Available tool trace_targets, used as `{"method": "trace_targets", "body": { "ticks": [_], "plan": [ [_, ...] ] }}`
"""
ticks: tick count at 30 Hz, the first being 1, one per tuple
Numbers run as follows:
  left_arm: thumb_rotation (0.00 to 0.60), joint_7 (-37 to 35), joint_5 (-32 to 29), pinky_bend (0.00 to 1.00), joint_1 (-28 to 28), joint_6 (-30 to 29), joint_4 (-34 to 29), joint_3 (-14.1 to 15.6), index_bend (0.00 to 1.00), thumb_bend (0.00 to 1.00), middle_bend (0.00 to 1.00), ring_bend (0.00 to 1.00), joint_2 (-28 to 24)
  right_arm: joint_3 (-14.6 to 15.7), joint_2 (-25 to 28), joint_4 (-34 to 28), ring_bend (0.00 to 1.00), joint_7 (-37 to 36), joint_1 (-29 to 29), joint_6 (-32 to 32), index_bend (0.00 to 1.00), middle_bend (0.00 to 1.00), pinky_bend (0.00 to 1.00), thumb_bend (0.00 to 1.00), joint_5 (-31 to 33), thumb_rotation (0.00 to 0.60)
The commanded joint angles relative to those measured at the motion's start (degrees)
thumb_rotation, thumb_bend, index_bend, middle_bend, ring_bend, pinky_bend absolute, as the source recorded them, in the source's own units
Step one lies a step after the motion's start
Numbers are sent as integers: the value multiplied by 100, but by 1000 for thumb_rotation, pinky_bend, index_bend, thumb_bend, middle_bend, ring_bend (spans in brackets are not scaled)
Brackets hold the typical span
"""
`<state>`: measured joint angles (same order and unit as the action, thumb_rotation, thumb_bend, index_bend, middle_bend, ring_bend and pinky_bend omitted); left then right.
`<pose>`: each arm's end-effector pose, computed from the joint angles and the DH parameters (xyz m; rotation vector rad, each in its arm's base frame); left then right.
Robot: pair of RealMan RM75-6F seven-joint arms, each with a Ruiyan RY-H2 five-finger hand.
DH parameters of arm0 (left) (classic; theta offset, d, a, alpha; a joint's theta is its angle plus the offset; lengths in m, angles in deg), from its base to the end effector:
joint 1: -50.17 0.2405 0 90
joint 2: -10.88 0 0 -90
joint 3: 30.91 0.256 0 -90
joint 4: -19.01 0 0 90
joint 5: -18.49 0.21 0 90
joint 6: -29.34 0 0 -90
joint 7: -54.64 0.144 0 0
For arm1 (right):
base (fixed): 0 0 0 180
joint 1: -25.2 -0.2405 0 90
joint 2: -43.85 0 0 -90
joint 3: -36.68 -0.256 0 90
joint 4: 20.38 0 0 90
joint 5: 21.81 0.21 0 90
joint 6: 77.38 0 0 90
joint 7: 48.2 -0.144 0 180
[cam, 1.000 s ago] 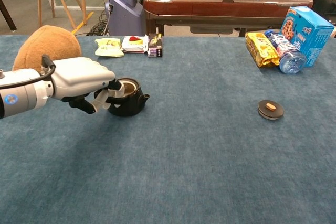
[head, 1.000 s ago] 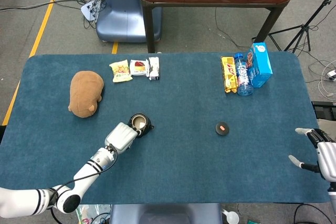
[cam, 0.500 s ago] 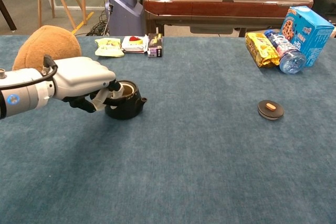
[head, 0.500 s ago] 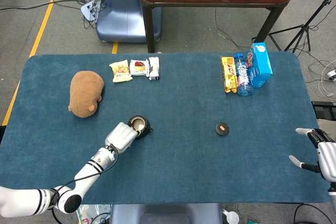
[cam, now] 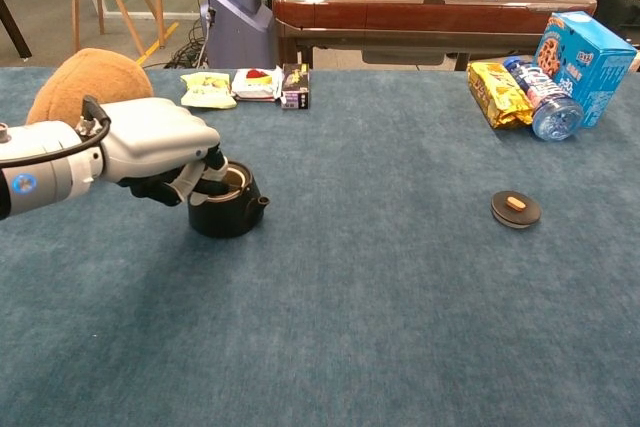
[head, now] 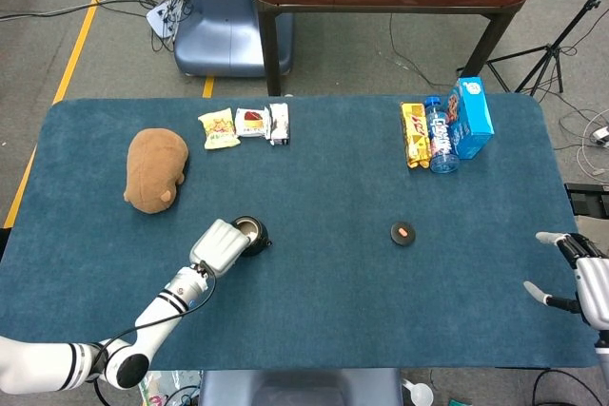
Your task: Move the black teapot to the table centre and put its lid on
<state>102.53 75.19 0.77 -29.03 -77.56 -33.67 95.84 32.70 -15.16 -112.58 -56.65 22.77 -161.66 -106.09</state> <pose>-0.1161 0.3143 -0.0190 -2.1062 -0.5114 -0.6555 -0.3277 -0.1719 0.1915 1.3031 -0.9725 0.9142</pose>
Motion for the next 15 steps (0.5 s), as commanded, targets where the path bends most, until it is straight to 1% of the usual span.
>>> {"method": "trace_targets", "body": {
  "ticks": [1, 8, 15],
  "plan": [
    [600, 59, -28, 682, -14, -39, -34, 3, 624, 905, 724, 455, -7, -1, 2, 3, 226, -9, 0, -1, 295, 327, 430, 0, -2, 600],
    [600, 252, -112, 683, -50, -142, -138, 11, 657, 910, 756, 475, -32, 1, 8, 17, 226, -46, 4, -6, 295, 327, 430, 0, -8, 600],
    [600, 532, -325, 683, -123, -221, -312, 4, 671, 921, 767, 477, -77, 8, 15, 21, 226, -59, 2, 1, 295, 327, 430, 0, -20, 600]
  ]
}}
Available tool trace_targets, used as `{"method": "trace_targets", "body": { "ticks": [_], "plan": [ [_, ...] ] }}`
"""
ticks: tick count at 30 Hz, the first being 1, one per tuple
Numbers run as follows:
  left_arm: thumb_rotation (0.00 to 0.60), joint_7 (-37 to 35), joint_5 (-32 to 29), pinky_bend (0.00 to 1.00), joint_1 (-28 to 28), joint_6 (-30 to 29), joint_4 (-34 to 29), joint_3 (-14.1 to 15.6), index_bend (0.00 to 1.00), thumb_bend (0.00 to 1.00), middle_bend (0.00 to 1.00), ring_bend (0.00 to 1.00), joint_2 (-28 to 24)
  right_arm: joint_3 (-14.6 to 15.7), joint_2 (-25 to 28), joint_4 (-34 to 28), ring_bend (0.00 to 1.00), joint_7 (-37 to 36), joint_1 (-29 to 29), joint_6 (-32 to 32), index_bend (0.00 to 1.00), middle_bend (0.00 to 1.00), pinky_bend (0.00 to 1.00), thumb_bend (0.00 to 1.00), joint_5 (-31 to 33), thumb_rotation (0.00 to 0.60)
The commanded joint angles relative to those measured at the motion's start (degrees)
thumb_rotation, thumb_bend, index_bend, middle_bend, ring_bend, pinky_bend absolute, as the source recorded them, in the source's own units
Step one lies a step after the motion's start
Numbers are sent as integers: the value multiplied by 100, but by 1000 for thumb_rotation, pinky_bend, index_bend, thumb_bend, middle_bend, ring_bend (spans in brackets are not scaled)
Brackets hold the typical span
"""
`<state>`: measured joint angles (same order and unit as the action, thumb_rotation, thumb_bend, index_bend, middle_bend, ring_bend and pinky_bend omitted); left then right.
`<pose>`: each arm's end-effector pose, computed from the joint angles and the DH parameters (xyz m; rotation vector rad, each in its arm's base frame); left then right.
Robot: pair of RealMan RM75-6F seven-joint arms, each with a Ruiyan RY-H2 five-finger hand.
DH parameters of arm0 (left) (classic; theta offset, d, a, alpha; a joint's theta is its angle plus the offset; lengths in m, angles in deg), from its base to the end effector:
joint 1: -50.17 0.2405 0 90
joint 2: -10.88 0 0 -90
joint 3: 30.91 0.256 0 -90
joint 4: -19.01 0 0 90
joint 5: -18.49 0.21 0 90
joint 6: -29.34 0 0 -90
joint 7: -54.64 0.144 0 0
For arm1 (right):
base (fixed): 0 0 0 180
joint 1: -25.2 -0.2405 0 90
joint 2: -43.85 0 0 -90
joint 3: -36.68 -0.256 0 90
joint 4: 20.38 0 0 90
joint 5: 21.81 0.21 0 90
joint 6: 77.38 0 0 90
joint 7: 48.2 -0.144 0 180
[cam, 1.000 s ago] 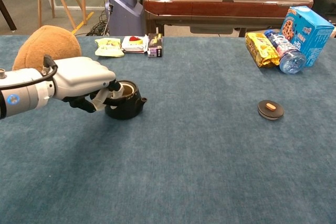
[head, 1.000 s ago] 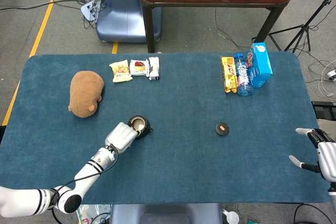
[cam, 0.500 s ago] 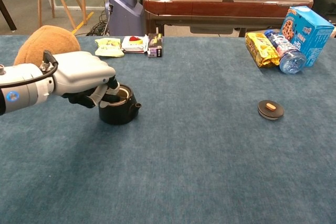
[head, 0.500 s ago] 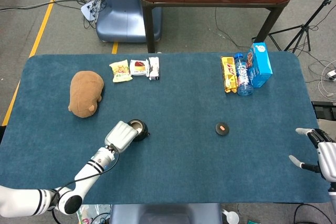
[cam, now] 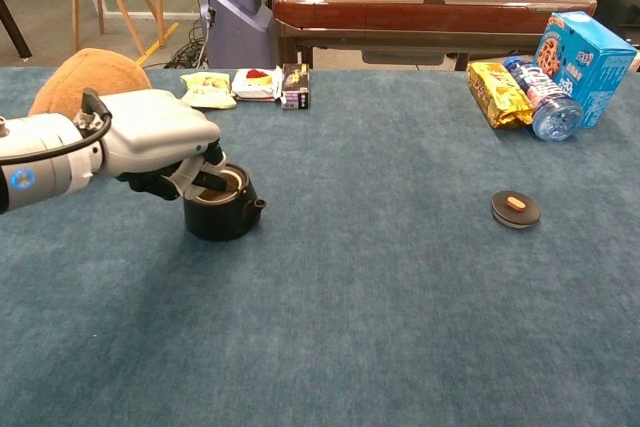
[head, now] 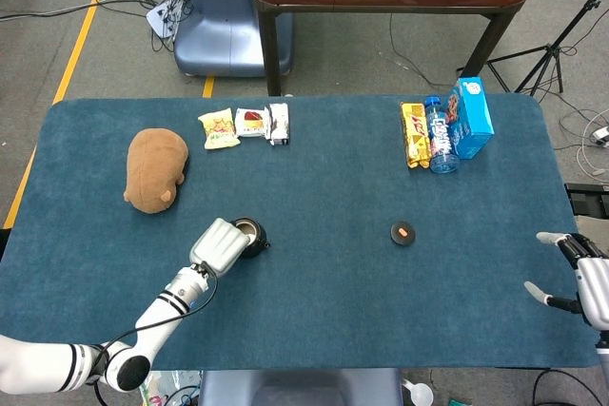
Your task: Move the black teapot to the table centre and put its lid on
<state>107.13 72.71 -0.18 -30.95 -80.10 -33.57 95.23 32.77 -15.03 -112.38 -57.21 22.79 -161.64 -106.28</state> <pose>-0.1096 0.3121 -0.0146 -2.0972 -0.4674 -0.6257 -0.3282 -0.1716 0.1923 1.3046 -0.9756 0.9174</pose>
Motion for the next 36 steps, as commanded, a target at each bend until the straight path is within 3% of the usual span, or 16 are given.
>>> {"method": "trace_targets", "body": {
  "ticks": [1, 36],
  "plan": [
    [600, 108, -111, 683, -39, -39, -79, -10, 671, 921, 768, 478, -21, 1, 1, 3, 226, -6, 0, 0, 295, 327, 430, 0, -2, 600],
    [600, 1004, -1799, 681, -963, -237, -892, -185, 677, 921, 779, 480, -401, -23, 66, 68, 226, -265, -8, 53, 295, 327, 430, 0, 49, 600]
  ]
}}
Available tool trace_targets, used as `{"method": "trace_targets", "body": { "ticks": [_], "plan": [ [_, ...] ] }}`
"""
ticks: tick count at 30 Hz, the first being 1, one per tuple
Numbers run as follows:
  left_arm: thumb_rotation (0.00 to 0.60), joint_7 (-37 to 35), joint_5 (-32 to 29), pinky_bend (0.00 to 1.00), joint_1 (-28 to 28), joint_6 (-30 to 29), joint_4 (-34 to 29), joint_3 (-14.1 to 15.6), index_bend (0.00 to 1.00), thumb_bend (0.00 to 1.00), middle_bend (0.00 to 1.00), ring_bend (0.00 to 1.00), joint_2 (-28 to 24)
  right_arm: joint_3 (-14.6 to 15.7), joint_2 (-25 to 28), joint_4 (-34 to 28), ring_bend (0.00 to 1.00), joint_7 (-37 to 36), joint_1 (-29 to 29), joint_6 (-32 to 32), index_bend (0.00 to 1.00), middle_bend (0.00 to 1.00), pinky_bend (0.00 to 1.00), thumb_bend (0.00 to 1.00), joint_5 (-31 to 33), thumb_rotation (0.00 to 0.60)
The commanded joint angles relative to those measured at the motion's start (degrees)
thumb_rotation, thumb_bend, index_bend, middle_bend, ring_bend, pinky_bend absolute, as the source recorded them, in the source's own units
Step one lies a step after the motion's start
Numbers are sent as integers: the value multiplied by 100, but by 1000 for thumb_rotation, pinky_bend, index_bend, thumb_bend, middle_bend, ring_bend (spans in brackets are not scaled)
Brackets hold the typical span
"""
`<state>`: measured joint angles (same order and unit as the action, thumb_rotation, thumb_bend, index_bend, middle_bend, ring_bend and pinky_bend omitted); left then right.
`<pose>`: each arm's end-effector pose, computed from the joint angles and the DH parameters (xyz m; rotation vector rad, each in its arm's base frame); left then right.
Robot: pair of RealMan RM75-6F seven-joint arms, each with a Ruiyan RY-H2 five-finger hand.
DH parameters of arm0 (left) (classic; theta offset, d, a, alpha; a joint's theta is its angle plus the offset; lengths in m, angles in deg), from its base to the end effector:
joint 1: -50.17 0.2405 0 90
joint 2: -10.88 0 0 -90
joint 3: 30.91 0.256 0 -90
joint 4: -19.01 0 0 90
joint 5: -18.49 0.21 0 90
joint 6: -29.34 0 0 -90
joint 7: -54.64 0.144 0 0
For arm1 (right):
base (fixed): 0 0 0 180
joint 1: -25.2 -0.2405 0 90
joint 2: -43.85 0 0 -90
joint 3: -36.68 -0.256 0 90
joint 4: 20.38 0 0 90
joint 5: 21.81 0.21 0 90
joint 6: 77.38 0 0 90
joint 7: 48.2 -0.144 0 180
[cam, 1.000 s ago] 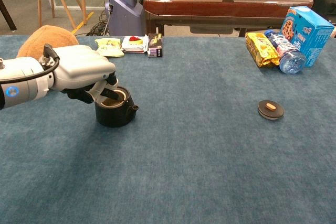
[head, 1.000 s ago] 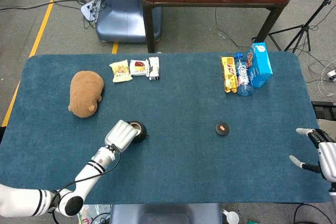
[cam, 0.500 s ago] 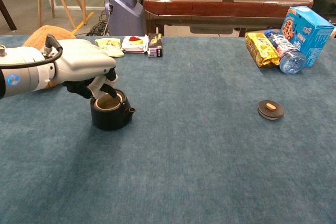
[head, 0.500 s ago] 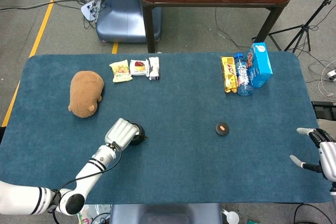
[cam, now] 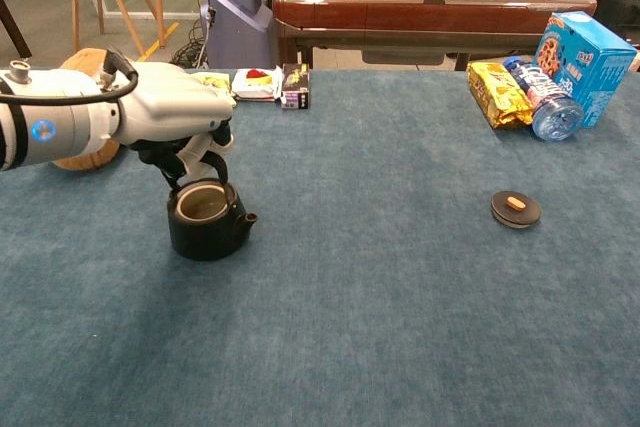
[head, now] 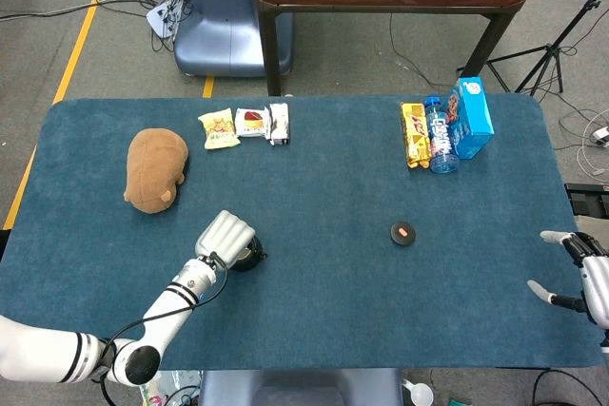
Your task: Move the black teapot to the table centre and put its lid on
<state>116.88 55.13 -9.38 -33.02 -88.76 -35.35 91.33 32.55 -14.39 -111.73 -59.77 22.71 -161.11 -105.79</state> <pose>-0.0735 0.3199 0.0011 -2.1058 -0.4766 -0.5107 -0.3320 -0.1728 0.1974 1.2884 -0.9966 0.9296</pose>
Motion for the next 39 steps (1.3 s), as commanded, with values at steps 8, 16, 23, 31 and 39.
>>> {"method": "trace_targets", "body": {
  "ticks": [8, 16, 23, 31, 39],
  "plan": [
    [600, -1, -269, 681, -228, -53, -115, -40, 677, 921, 780, 482, -56, 0, 6, 14, 226, -27, -3, 12, 295, 327, 430, 0, 1, 600],
    [600, -72, -535, 681, -456, 62, -22, -101, 677, 921, 780, 482, -50, -8, 17, 20, 226, -58, -19, 51, 295, 327, 430, 0, 26, 600],
    [600, -41, -806, 681, -739, 163, 67, -186, 677, 921, 780, 483, 7, -17, 32, 36, 226, -103, -43, 107, 295, 327, 430, 0, 53, 600],
    [600, -25, -1152, 681, -1111, 339, 258, -284, 677, 921, 780, 483, 135, -8, 56, 68, 226, -186, -53, 137, 295, 327, 430, 0, 41, 600],
    [600, -86, -1435, 681, -1445, 436, 409, -420, 677, 921, 780, 483, 243, -6, 86, 107, 226, -293, -86, 211, 295, 327, 430, 0, 45, 600]
  ]
}}
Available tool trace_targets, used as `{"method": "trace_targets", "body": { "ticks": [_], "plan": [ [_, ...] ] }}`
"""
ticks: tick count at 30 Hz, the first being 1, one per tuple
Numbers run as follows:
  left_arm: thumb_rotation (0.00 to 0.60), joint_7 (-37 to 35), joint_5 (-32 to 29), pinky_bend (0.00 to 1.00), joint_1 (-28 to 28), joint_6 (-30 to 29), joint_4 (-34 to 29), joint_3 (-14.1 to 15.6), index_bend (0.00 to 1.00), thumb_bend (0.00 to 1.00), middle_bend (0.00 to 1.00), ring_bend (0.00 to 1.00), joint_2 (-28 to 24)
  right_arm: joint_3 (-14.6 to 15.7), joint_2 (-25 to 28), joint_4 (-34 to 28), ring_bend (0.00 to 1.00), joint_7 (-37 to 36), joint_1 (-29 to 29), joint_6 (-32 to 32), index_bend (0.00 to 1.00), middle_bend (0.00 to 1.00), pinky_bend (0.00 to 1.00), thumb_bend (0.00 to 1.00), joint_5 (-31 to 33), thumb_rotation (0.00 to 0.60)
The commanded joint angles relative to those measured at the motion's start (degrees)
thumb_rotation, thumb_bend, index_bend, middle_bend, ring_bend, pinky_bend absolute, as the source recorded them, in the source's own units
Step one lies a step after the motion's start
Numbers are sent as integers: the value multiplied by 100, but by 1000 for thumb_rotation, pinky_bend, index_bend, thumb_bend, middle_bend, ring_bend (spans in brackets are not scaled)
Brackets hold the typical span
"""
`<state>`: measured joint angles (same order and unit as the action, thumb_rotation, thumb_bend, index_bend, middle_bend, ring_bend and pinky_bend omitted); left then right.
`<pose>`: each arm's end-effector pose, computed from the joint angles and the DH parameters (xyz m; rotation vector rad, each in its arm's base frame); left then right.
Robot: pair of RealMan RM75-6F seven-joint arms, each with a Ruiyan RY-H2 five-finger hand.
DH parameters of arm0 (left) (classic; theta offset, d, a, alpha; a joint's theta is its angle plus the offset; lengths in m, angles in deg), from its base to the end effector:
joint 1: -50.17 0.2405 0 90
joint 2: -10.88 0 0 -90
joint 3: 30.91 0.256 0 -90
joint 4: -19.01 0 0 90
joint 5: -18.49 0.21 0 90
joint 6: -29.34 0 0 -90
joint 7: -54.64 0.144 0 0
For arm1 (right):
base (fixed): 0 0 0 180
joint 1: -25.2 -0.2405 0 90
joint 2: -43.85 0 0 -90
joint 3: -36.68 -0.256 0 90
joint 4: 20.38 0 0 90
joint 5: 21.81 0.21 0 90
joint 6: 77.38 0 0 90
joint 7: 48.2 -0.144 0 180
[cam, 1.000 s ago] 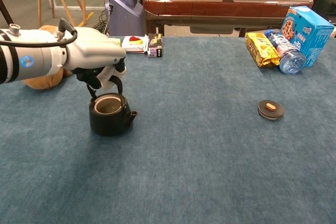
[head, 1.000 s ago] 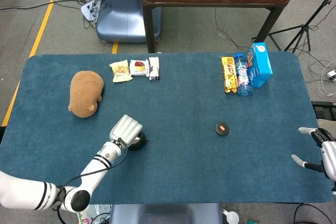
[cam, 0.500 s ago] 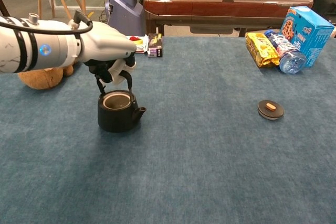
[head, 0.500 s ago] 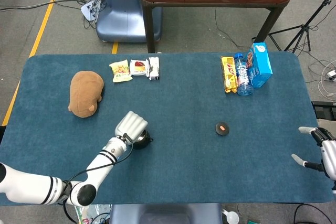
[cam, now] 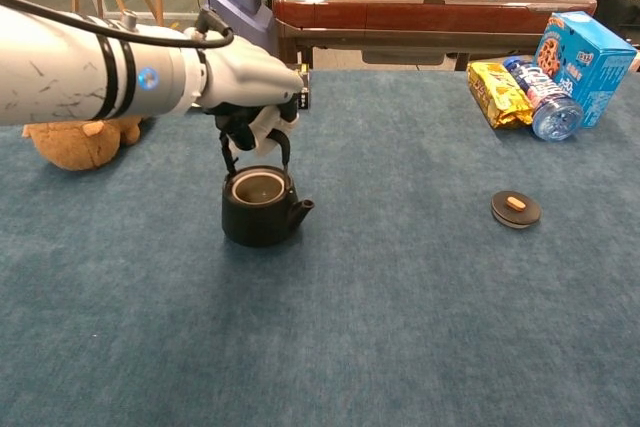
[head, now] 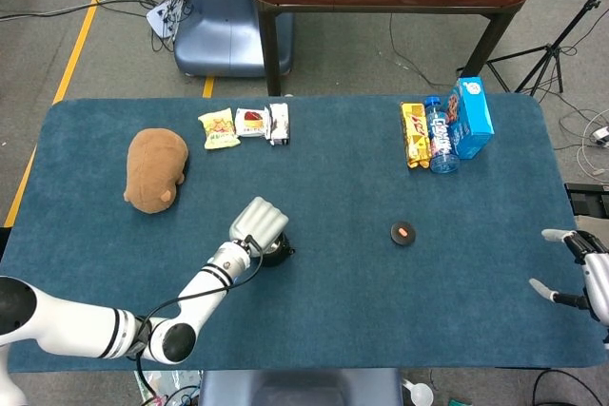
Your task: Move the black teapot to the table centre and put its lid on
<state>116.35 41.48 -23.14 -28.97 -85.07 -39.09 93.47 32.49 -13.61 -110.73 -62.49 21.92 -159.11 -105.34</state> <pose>-0.0083 0.3435 -0.0135 -2.1592 -0.4984 -0.5430 -0.3368 -0.1776 0.2007 1.2912 -1.0291 0.9278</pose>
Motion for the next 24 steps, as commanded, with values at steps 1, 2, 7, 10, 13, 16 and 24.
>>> {"method": "trace_targets", "body": {
  "ticks": [1, 2, 7, 10, 13, 16, 24],
  "plan": [
    [600, -42, -122, 681, -123, 48, 72, -68, 677, 921, 780, 483, 47, 0, 12, 12, 226, -40, -8, 14, 295, 327, 430, 0, -1, 600],
    [600, -43, -167, 681, -166, 59, 99, -81, 677, 921, 780, 483, 64, 2, 16, 16, 226, -56, -9, 18, 295, 327, 430, 0, -4, 600],
    [600, -8, -415, 681, -399, 117, 288, -116, 677, 921, 780, 483, 191, 5, 34, 42, 226, -155, -6, 14, 295, 327, 430, 0, -15, 600],
    [600, 9, -592, 681, -536, 187, 457, -123, 677, 921, 780, 483, 272, 6, 43, 68, 226, -217, -8, 23, 295, 327, 430, 0, -17, 600],
    [600, -28, -747, 681, -653, 261, 610, -161, 677, 921, 781, 483, 344, 4, 50, 92, 226, -265, -19, 51, 295, 327, 430, 0, -7, 600],
    [600, -27, -866, 681, -771, 308, 728, -171, 677, 921, 781, 483, 404, 6, 61, 104, 226, -304, -34, 83, 295, 327, 430, 0, -4, 600],
    [600, 23, -1136, 681, -1088, 341, 895, -199, 676, 921, 782, 485, 575, 7, 85, 137, 226, -421, -42, 103, 295, 327, 430, 0, -6, 600]
  ]
}}
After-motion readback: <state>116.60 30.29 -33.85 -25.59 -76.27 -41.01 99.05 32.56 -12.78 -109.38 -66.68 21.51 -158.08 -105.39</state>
